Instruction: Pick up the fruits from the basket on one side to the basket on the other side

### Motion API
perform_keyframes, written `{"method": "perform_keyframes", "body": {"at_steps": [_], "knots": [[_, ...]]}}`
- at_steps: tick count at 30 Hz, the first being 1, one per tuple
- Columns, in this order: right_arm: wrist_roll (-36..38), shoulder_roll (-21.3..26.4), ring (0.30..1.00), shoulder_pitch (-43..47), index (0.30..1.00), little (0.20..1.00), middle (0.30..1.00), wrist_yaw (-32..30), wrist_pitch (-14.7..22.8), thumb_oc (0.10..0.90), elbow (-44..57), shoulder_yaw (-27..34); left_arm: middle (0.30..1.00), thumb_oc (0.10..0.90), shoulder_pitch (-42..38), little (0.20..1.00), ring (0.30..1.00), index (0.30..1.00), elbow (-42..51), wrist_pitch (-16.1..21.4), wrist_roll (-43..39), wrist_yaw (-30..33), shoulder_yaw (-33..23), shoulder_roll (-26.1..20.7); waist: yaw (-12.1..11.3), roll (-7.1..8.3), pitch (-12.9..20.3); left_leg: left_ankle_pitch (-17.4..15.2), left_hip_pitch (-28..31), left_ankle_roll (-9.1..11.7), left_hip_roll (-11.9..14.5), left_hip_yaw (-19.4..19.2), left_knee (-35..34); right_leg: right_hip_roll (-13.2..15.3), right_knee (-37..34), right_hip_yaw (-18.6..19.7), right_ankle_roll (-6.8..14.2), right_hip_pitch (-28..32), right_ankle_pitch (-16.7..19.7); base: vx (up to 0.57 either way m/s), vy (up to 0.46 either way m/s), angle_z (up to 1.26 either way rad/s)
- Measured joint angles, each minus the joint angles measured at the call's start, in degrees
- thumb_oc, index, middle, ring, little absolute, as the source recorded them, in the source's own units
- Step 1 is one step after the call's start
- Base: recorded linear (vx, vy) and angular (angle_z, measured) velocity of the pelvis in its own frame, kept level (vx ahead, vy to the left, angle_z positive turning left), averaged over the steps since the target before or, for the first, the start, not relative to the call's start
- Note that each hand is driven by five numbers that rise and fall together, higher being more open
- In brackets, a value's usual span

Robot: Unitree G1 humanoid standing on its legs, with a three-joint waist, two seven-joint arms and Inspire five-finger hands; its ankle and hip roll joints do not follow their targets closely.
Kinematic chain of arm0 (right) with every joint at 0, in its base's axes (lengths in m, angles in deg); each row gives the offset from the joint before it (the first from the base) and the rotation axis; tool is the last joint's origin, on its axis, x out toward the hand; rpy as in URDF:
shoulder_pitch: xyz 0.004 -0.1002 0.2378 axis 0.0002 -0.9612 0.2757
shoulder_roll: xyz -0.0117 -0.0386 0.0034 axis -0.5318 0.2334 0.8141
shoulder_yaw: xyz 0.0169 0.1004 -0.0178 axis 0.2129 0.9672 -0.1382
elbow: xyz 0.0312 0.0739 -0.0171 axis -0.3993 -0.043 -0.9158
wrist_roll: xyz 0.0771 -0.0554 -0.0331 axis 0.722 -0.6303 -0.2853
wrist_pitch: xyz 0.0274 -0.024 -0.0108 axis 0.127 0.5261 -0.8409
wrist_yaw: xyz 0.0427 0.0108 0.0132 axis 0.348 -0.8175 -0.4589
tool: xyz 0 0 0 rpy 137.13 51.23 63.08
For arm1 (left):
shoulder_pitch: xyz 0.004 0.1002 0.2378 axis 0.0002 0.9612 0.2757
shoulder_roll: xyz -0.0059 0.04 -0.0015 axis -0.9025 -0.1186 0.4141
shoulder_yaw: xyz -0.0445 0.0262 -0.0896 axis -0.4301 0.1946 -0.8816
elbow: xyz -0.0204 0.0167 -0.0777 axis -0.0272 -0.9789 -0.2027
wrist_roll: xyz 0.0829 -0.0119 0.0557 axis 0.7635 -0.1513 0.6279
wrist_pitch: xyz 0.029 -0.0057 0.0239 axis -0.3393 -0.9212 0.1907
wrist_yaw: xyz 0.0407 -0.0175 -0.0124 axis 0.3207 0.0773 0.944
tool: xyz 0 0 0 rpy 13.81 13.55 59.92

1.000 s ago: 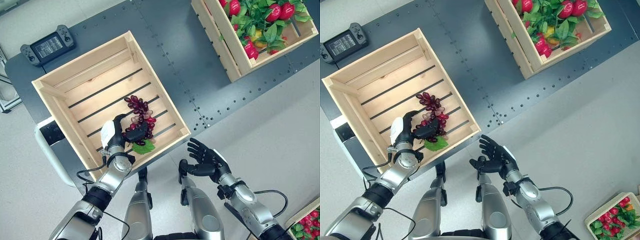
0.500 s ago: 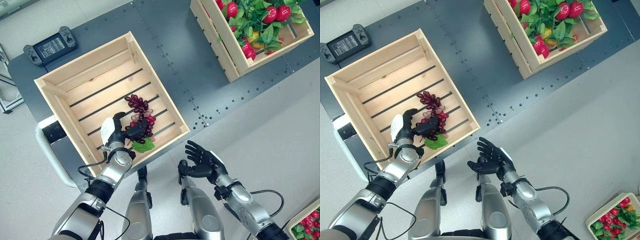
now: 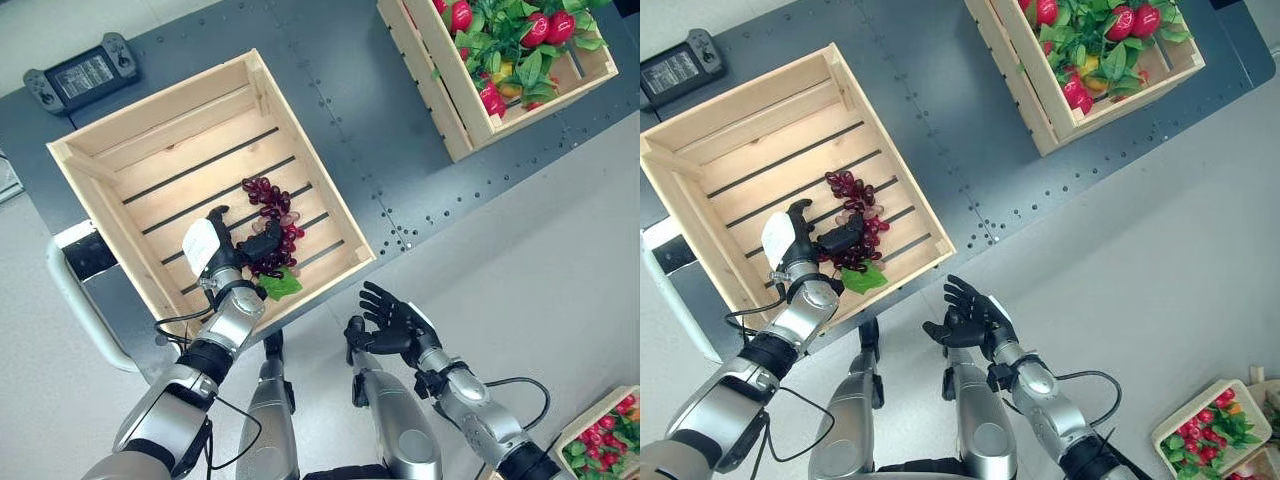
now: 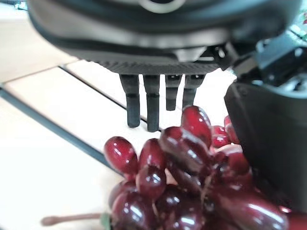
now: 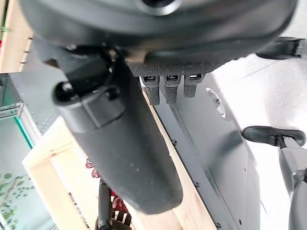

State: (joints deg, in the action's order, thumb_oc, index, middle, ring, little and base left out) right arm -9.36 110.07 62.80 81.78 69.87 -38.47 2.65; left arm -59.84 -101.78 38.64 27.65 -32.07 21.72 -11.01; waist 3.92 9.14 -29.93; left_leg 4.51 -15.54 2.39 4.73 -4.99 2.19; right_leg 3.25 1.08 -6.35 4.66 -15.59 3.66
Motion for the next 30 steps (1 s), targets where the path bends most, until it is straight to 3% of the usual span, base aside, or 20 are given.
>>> {"method": "perform_keyframes", "body": {"at_steps": [5, 11, 19, 30], "knots": [[0.0, -1.7, 0.900, 0.5, 0.900, 0.900, 0.900, -0.5, 1.9, 0.800, -0.4, 0.0, 0.900, 0.800, 0.4, 0.900, 0.900, 0.900, 0.0, 0.7, 0.9, 4.5, 0.4, 1.1, -0.1, 0.88, 0.0, 0.0, -0.1, 0.0, -0.1, 0.1, -0.1, 0.1, 0.0, -0.2, 0.0, 0.0, 0.0, 0.00, -0.006, 0.01], [0.0, -1.6, 0.900, -0.3, 0.900, 0.900, 0.900, -0.5, 2.9, 0.800, -0.4, 0.2, 0.900, 0.800, 5.2, 0.900, 0.900, 0.900, 4.3, 5.1, 1.5, 7.9, 1.6, 1.1, 0.2, 0.96, 0.0, 0.0, -0.1, 0.0, -0.1, 0.1, -0.7, 0.1, -0.2, -0.4, -0.1, -0.3, 0.0, 0.00, 0.004, -0.01], [0.0, 0.0, 0.900, -3.5, 0.900, 0.900, 0.900, -0.5, 3.4, 0.800, 2.7, 0.7, 0.900, 0.800, 12.2, 0.900, 0.900, 0.900, 15.6, 8.7, 8.4, 7.6, 1.2, -1.9, -0.3, 0.87, -0.1, 0.0, -0.4, 0.0, -0.2, 0.6, -1.3, 0.1, -1.1, -0.9, -0.2, -0.3, -0.1, 0.00, 0.001, 0.00], [0.5, 1.4, 0.900, -4.8, 0.900, 0.900, 0.900, -0.4, 3.8, 0.800, 3.9, 3.0, 0.900, 0.800, 16.5, 0.900, 0.900, 0.900, 19.4, 11.1, 12.7, 5.3, 1.6, -4.8, -1.3, 0.02, -0.3, 0.1, -0.3, 0.0, -0.2, 0.6, -1.3, 0.1, -1.1, -0.8, -0.2, -0.3, -0.1, 0.00, 0.006, 0.00]]}}
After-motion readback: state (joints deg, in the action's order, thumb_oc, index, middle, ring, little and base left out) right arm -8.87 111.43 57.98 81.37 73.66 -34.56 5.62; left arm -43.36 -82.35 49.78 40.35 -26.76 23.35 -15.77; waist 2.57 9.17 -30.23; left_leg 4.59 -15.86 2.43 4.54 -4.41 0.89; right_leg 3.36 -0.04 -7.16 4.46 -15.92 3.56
